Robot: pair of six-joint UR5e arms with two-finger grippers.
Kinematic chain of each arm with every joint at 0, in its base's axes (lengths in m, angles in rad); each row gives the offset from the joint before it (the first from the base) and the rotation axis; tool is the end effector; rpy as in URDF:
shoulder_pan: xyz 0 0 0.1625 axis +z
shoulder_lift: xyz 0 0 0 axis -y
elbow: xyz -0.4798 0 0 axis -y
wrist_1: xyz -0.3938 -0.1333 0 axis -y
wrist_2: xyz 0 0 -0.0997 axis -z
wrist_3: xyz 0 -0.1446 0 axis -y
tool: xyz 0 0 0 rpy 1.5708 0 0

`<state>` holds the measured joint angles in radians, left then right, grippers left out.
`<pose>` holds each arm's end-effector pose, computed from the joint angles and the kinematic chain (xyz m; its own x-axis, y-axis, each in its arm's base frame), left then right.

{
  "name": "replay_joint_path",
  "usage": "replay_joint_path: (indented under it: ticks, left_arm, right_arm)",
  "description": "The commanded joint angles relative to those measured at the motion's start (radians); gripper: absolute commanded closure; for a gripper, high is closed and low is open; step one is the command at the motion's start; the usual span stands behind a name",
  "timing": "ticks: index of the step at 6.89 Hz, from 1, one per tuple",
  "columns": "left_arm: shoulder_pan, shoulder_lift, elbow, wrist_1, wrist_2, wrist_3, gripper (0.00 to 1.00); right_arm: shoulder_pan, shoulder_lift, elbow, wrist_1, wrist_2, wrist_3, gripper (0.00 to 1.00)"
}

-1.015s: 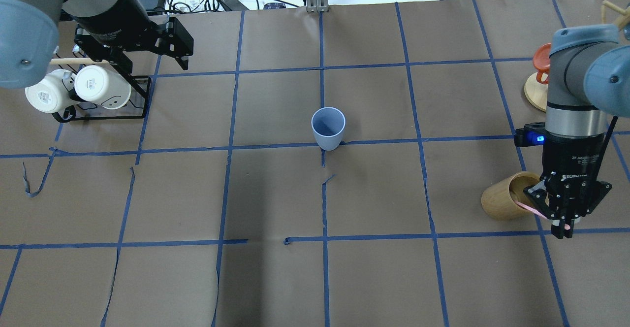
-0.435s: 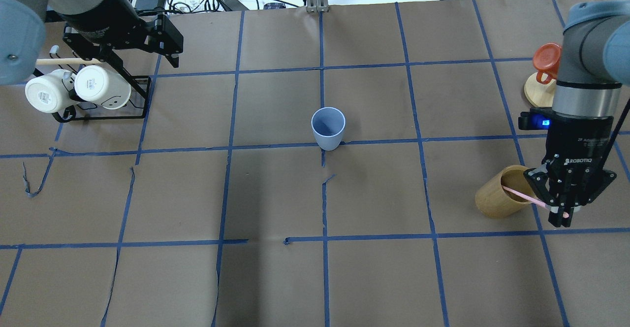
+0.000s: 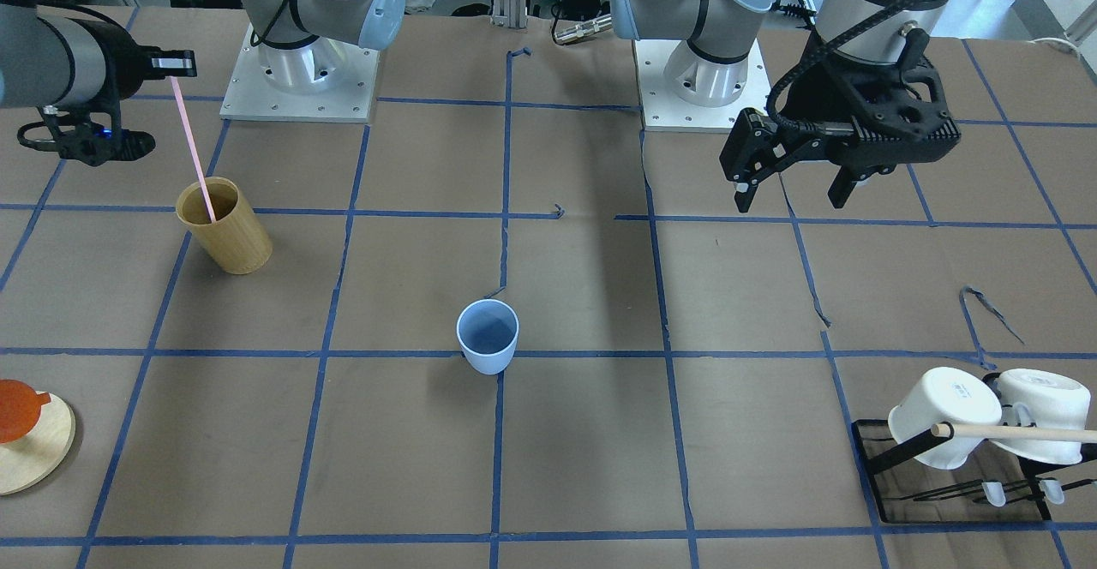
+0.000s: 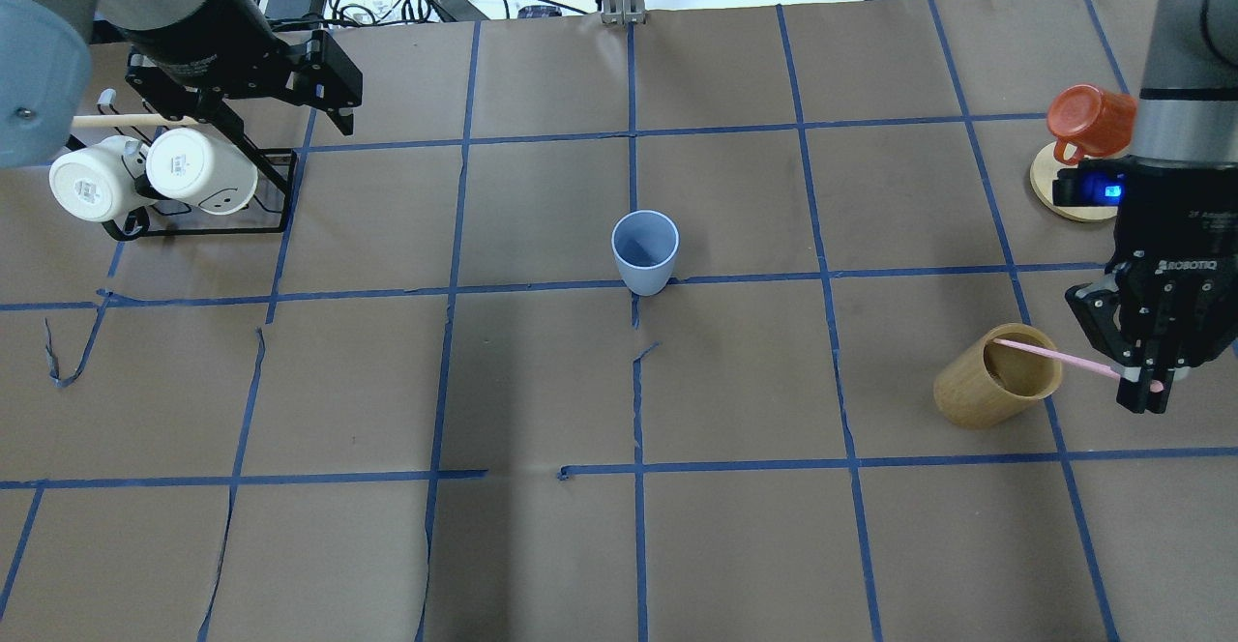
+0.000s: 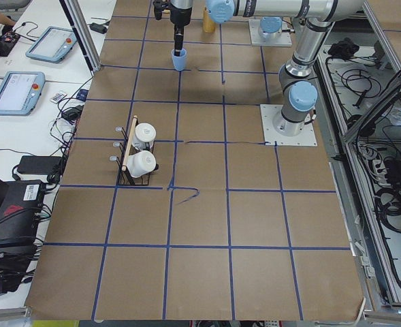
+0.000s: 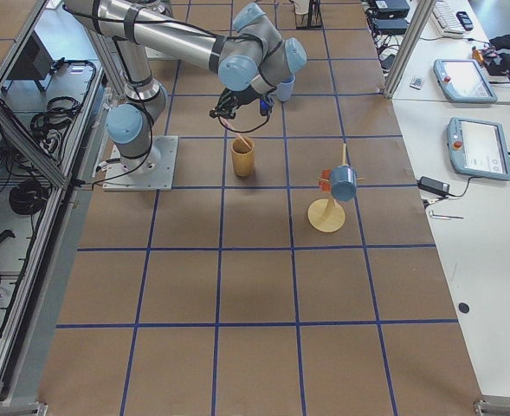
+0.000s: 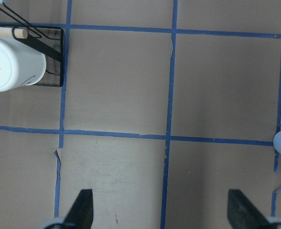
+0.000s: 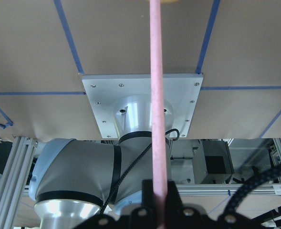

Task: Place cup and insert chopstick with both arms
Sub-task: 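Carry the chopstick with the right gripper over the blue cup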

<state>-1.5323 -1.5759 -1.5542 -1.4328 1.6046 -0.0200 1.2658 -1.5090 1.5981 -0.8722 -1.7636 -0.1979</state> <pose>-0.1084 -0.5209 0.5188 -0.9975 -0.0632 -0.0304 -0.0580 0.9870 -0.1496 -0.0169 -0.4053 0.4356 -0.9995 0.0297 -0.0068 0.0156 0.6923 0.7215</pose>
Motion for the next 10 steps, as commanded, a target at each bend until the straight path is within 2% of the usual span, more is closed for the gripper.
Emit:
replay_joint_path:
  ticks: [1, 2, 3, 4, 6, 7, 9, 10]
  left_arm:
    - [-0.002, 0.001, 0.000, -0.001, 0.000, 0.000, 0.00]
    - [-0.002, -0.001, 0.000, -0.001, 0.000, 0.000, 0.00]
    - [-0.002, -0.001, 0.000, -0.001, 0.000, 0.000, 0.00]
    - [-0.002, -0.001, -0.001, -0.003, 0.001, 0.000, 0.00]
    - [-0.005, 0.004, -0.007, -0.005, 0.002, 0.000, 0.00]
    - [-0.005, 0.004, -0.010, -0.005, 0.002, 0.000, 0.00]
    - [-0.005, 0.007, -0.014, -0.005, 0.002, 0.000, 0.00]
    - [-0.005, 0.007, -0.014, -0.006, 0.003, 0.000, 0.00]
  right_arm:
    - [0.004, 0.003, -0.177, 0.117, 0.194, 0.152, 0.93]
    - [0.012, 0.007, -0.206, 0.149, 0.330, 0.243, 1.00]
    - [0.020, 0.015, -0.210, 0.151, 0.461, 0.283, 1.00]
    - [0.056, 0.021, -0.211, 0.141, 0.630, 0.410, 1.00]
    - [0.183, 0.079, -0.211, -0.004, 0.970, 0.666, 1.00]
    - [0.196, 0.116, -0.208, -0.058, 1.095, 0.716, 1.00]
    - [0.196, 0.173, -0.199, -0.056, 1.278, 0.719, 1.00]
    - [0.196, 0.212, -0.199, -0.062, 1.332, 0.718, 1.00]
